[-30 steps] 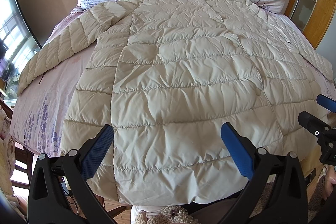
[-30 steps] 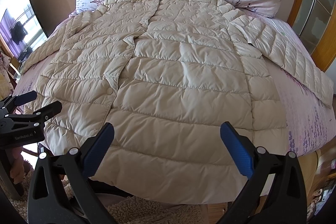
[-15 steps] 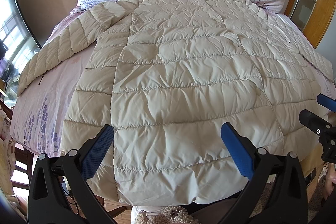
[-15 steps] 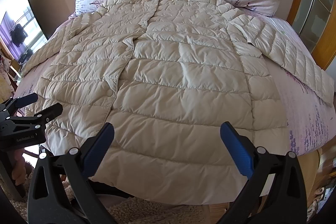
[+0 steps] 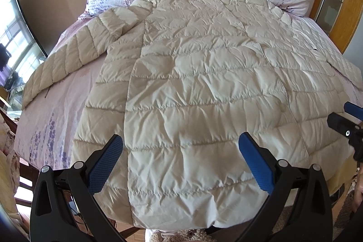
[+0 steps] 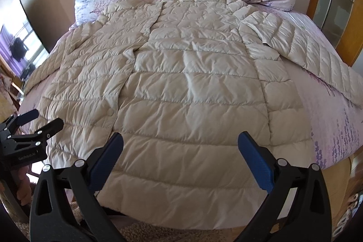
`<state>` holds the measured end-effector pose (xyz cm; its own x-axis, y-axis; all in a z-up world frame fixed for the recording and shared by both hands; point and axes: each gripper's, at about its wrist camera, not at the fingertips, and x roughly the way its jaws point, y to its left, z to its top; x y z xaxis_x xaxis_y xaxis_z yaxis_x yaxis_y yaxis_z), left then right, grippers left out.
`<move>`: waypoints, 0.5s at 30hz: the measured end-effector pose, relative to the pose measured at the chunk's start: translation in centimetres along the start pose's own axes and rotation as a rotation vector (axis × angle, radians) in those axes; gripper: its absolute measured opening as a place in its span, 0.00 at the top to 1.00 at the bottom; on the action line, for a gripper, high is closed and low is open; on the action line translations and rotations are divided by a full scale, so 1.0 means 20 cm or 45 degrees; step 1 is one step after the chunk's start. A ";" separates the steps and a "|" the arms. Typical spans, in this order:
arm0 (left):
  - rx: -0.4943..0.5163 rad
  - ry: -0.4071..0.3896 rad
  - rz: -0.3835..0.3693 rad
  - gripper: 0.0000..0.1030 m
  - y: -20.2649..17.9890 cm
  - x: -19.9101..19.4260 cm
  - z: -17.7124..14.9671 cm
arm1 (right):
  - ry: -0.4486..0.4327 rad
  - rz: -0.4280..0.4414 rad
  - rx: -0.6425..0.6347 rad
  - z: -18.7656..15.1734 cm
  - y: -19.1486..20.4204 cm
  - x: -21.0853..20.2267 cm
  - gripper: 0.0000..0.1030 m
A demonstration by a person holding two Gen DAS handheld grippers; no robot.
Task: Fold large clothes
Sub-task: 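Grasp the jacket sleeve cuff with the right gripper and lift it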
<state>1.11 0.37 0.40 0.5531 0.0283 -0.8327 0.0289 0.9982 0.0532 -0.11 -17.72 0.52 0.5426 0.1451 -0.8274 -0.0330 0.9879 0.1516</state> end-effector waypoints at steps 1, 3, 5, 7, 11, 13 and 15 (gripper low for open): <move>0.000 -0.004 0.003 0.01 0.00 0.00 0.01 | -0.004 0.006 0.017 0.01 -0.02 0.01 0.02; 0.000 -0.011 0.007 0.01 0.01 0.01 0.03 | -0.032 0.033 0.073 0.05 -0.08 0.01 0.02; -0.004 -0.020 0.006 0.01 0.02 0.03 0.06 | -0.085 0.063 0.152 0.09 -0.18 0.02 0.02; -0.023 -0.029 -0.006 0.01 0.04 0.04 0.10 | -0.137 0.072 0.253 0.13 -0.30 0.01 0.02; -0.095 -0.039 -0.095 0.01 0.10 0.09 0.17 | -0.236 0.059 0.568 0.19 -0.68 0.00 0.02; -0.139 -0.044 -0.156 0.01 0.14 0.12 0.22 | -0.266 0.069 0.733 0.20 -0.87 0.00 0.02; -0.168 -0.050 -0.199 0.01 0.17 0.14 0.25 | -0.298 0.081 0.940 0.18 -1.11 0.01 0.06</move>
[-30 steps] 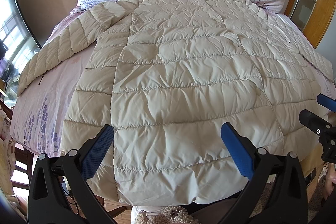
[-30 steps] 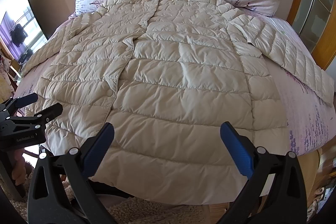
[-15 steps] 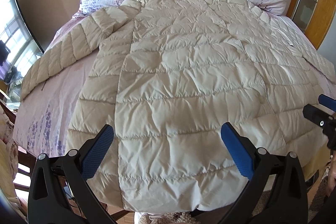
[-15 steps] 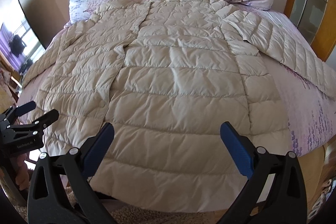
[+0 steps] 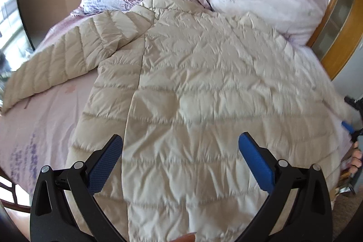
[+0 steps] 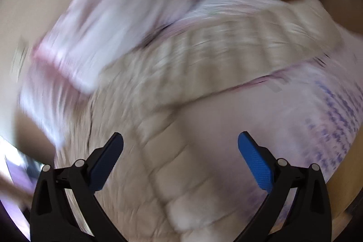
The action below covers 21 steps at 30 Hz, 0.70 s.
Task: Fold large clothes
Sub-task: 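Grasp the jacket sleeve cuff with the right gripper and lift it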
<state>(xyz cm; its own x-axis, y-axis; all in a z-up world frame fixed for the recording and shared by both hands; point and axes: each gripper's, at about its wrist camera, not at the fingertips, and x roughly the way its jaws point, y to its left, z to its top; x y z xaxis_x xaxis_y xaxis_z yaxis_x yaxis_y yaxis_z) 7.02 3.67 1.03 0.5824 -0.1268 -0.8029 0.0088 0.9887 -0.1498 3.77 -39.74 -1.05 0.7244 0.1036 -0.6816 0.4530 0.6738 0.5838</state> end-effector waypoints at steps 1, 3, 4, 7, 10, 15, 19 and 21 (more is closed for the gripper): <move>-0.010 0.001 -0.015 0.01 0.01 0.01 0.02 | -0.014 -0.001 0.062 0.05 -0.07 0.00 0.12; -0.011 0.017 -0.034 0.01 0.01 0.04 0.06 | -0.047 -0.035 0.208 0.16 -0.23 0.01 0.21; -0.001 0.027 -0.051 0.01 0.01 0.05 0.09 | -0.059 -0.051 0.259 0.20 -0.29 0.02 0.26; 0.044 0.051 -0.055 0.01 -0.01 0.09 0.14 | -0.084 -0.073 0.403 0.32 -0.46 0.06 0.35; 0.100 0.082 -0.046 0.01 -0.04 0.13 0.17 | -0.119 -0.109 0.535 0.40 -0.63 0.06 0.41; 0.164 0.137 -0.028 0.01 -0.06 0.18 0.22 | -0.190 -0.132 0.673 0.49 -0.83 0.05 0.57; 0.192 0.179 -0.038 0.01 -0.08 0.20 0.25 | -0.232 -0.171 0.723 0.51 -0.88 0.03 0.61; 0.198 0.199 -0.047 0.01 -0.08 0.21 0.26 | -0.259 -0.215 0.726 0.52 -0.91 0.02 0.65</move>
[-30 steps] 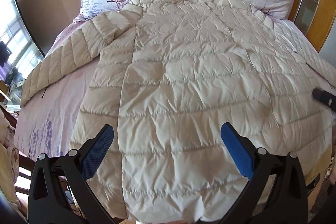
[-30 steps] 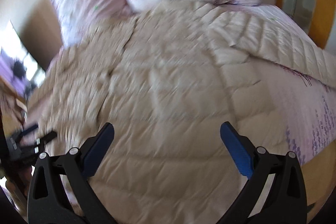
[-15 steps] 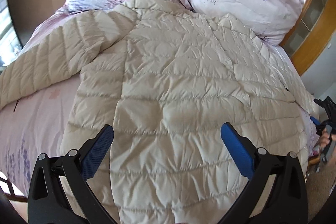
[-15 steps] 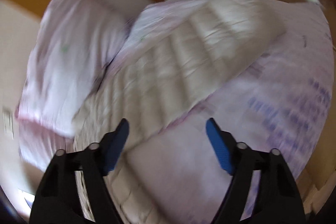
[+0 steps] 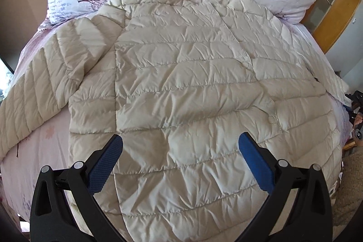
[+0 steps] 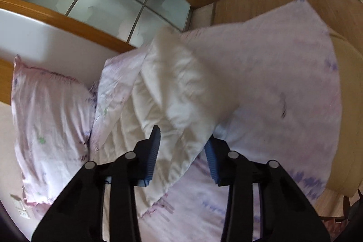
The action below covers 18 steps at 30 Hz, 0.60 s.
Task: Fold large clothes
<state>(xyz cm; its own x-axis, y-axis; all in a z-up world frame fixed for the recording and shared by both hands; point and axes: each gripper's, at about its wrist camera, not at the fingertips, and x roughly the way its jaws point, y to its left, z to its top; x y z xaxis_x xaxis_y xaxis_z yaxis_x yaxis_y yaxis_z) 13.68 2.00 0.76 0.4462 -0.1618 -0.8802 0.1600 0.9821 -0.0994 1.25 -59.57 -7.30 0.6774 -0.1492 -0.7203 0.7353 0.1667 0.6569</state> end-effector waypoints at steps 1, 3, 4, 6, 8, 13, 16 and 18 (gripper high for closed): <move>0.001 0.010 -0.012 0.01 0.00 0.01 0.01 | -0.020 -0.025 0.000 0.00 0.00 -0.01 0.68; 0.002 0.022 -0.022 0.01 0.00 0.02 0.01 | -0.062 -0.084 -0.027 0.03 0.02 0.01 0.78; 0.004 0.019 -0.038 0.01 0.00 0.02 0.02 | -0.073 -0.107 -0.052 0.03 0.03 0.01 0.84; 0.001 -0.002 -0.042 0.01 0.00 0.01 0.03 | -0.113 -0.164 -0.156 0.02 0.10 0.00 0.89; -0.015 -0.007 -0.055 0.01 0.02 0.01 0.04 | -0.174 -0.193 -0.286 -0.02 0.22 -0.02 0.92; -0.126 -0.104 -0.221 0.01 0.10 -0.02 0.06 | -0.257 -0.100 -0.596 -0.20 0.55 -0.12 0.93; -0.142 -0.208 -0.278 0.01 0.13 -0.06 0.08 | -0.226 0.031 -0.779 -0.39 0.76 -0.17 0.93; -0.119 -0.269 -0.314 0.01 0.13 -0.09 0.09 | -0.155 0.147 -0.906 -0.56 0.90 -0.20 0.93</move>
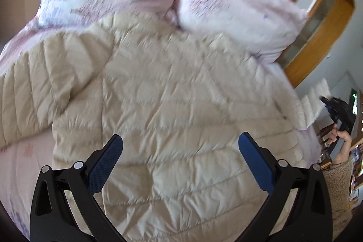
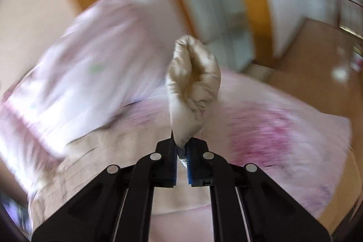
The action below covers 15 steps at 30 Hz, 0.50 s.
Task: Fold large clothes
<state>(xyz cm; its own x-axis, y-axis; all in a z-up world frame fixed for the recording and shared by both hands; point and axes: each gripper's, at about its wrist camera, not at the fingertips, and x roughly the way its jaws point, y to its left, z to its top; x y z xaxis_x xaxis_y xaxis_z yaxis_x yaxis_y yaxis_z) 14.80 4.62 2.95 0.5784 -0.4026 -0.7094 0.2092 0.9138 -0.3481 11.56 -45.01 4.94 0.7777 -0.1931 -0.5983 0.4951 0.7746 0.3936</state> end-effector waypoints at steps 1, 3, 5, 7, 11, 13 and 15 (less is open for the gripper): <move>0.003 -0.021 -0.030 0.01 -0.01 -0.01 0.01 | 0.019 0.049 -0.039 -0.02 0.08 0.00 0.93; -0.006 -0.026 -0.109 0.01 -0.02 -0.01 0.04 | 0.088 0.183 -0.151 -0.11 0.29 0.00 0.93; -0.035 -0.022 -0.195 0.01 -0.04 0.01 0.08 | 0.176 0.290 -0.271 -0.23 0.50 0.03 0.93; -0.046 -0.031 -0.253 0.01 -0.07 0.04 0.11 | 0.261 0.367 -0.367 -0.35 0.66 0.06 0.93; -0.097 0.015 -0.342 0.01 -0.12 0.14 0.17 | 0.446 0.476 -0.560 -0.66 0.95 0.14 0.93; -0.158 0.067 -0.392 0.01 -0.14 0.22 0.18 | 0.518 0.506 -0.625 -0.77 1.01 0.16 0.87; -0.214 0.112 -0.413 0.01 -0.15 0.30 0.18 | 0.572 0.519 -0.685 -0.85 1.05 0.16 0.52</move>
<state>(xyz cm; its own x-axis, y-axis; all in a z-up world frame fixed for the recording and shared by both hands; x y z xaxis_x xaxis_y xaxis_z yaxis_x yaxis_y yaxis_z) 20.61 -0.29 1.92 0.4316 -0.6793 -0.5935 0.2338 0.7197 -0.6538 17.82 -19.09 -0.59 0.5704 0.3382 -0.7485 -0.1366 0.9377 0.3196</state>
